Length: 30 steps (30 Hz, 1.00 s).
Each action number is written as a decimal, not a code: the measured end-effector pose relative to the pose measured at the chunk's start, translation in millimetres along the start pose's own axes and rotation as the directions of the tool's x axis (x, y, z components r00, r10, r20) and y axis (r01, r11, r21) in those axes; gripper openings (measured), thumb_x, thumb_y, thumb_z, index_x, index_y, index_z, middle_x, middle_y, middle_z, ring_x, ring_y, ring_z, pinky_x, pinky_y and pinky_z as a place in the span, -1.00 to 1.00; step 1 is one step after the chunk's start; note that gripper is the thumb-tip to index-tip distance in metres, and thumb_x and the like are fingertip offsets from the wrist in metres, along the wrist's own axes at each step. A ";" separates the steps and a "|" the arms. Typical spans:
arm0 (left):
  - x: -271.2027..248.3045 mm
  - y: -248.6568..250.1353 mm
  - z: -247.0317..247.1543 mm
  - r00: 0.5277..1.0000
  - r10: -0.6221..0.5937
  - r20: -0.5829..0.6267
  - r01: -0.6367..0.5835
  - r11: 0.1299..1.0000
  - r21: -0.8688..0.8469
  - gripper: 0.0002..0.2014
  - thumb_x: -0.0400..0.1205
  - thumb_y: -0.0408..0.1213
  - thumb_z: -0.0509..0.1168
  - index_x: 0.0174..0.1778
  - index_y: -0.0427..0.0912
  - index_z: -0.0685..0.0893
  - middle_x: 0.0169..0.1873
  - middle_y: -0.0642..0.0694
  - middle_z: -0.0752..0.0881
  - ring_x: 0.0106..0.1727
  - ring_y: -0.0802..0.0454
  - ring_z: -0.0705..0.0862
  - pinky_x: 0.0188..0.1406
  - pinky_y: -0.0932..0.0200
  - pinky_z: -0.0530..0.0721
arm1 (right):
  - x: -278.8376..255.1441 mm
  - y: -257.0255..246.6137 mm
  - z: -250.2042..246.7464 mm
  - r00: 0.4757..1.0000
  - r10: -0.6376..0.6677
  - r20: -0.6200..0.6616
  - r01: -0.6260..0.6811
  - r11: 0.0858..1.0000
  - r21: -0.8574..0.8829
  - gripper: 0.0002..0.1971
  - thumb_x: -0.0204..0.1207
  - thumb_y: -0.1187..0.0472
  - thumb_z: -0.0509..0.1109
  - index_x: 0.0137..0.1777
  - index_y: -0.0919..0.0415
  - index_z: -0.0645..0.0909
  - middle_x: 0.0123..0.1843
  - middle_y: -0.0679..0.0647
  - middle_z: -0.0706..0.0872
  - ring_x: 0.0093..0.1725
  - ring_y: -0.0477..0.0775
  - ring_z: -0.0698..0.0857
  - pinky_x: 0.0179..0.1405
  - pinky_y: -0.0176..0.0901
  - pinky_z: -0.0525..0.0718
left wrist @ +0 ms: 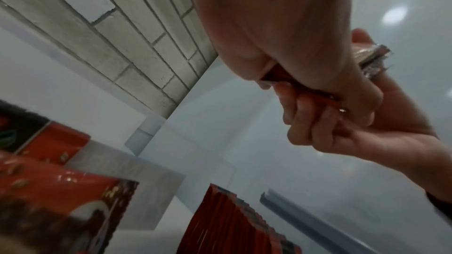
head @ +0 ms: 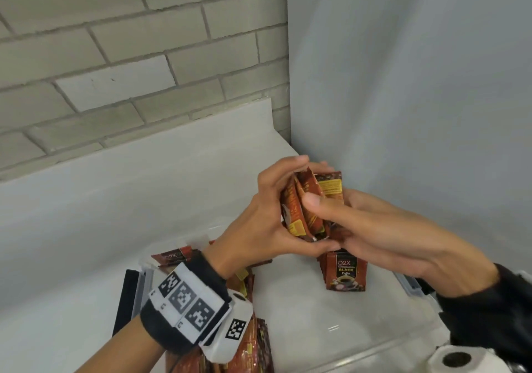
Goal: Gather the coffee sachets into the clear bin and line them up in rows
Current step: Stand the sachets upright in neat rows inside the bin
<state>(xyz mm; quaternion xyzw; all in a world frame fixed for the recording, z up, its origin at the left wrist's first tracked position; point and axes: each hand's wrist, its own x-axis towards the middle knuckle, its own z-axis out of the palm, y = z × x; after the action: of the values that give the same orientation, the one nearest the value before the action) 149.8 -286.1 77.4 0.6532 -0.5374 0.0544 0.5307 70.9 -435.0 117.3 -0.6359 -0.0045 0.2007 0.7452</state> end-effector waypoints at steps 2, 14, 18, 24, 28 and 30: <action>-2.0 -2.4 1.9 1.000 0.021 0.001 -0.021 0.999 0.025 0.06 0.29 -0.37 0.65 0.52 0.18 0.09 0.35 -0.32 0.47 0.43 -0.18 0.53 0.32 -0.18 0.59 | -0.2 0.7 2.1 1.000 0.002 0.003 -0.002 1.000 -0.017 -0.44 0.33 -0.15 0.53 0.24 0.18 0.64 0.18 0.25 0.75 0.22 0.04 0.74 0.18 -0.22 0.69; -11.1 0.0 9.6 0.995 -0.045 0.084 0.043 0.999 0.019 -0.43 0.40 -0.48 0.51 0.29 -0.11 0.47 0.28 -0.18 0.47 0.45 -0.12 0.48 0.37 0.05 0.51 | 6.6 6.4 10.8 0.997 0.073 -0.034 -0.076 0.993 -0.087 -0.34 0.19 0.07 0.62 0.28 0.26 0.53 0.15 0.10 0.73 0.20 -0.13 0.73 0.08 -0.33 0.66; -10.7 -0.4 8.7 0.993 -0.053 0.101 0.054 0.999 0.001 -0.35 0.34 -0.47 0.60 0.29 -0.13 0.47 0.31 -0.18 0.49 0.44 -0.12 0.49 0.37 0.04 0.52 | 3.3 5.7 11.3 0.995 0.099 -0.010 -0.099 0.995 -0.015 -0.67 0.37 -0.02 0.50 0.07 0.12 0.69 0.05 -0.06 0.81 0.20 -0.18 0.72 0.07 -0.28 0.65; -11.4 2.4 7.6 0.996 -0.044 0.075 0.041 0.998 0.037 -0.35 0.29 -0.34 0.65 0.25 -0.17 0.50 0.25 -0.29 0.52 0.31 -0.06 0.56 0.27 0.11 0.55 | 6.0 6.0 16.1 0.995 0.093 -0.046 -0.093 0.996 0.002 -0.58 0.20 0.10 0.50 0.08 0.20 0.65 -0.08 0.00 0.79 0.05 -0.14 0.78 -0.15 -0.37 0.67; -10.5 3.0 6.6 0.997 -0.047 0.067 0.041 0.995 0.093 -0.41 0.33 -0.31 0.61 0.26 -0.27 0.59 0.10 -0.27 0.53 0.17 0.03 0.57 0.20 0.23 0.53 | 5.7 7.4 17.4 0.997 0.072 -0.040 -0.077 0.988 -0.133 -0.76 0.39 0.22 0.57 0.04 0.15 0.65 0.03 0.13 0.76 0.12 -0.13 0.76 0.07 -0.13 0.75; -10.8 4.6 6.2 0.995 -0.075 0.064 0.069 0.994 0.087 -0.44 0.33 -0.34 0.58 0.23 -0.31 0.58 0.12 -0.25 0.55 0.21 0.03 0.57 0.22 0.22 0.51 | 5.1 8.7 18.6 0.997 0.072 -0.040 -0.078 0.984 -0.161 -0.86 0.49 0.24 0.48 0.03 0.15 0.65 0.05 0.10 0.75 0.16 -0.11 0.74 0.23 -0.06 0.68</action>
<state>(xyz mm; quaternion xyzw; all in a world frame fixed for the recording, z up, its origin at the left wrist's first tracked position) 138.7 -283.2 70.8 0.6955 -0.5282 0.0361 0.4857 68.2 -414.9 111.3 -0.6976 0.0157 0.2166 0.6828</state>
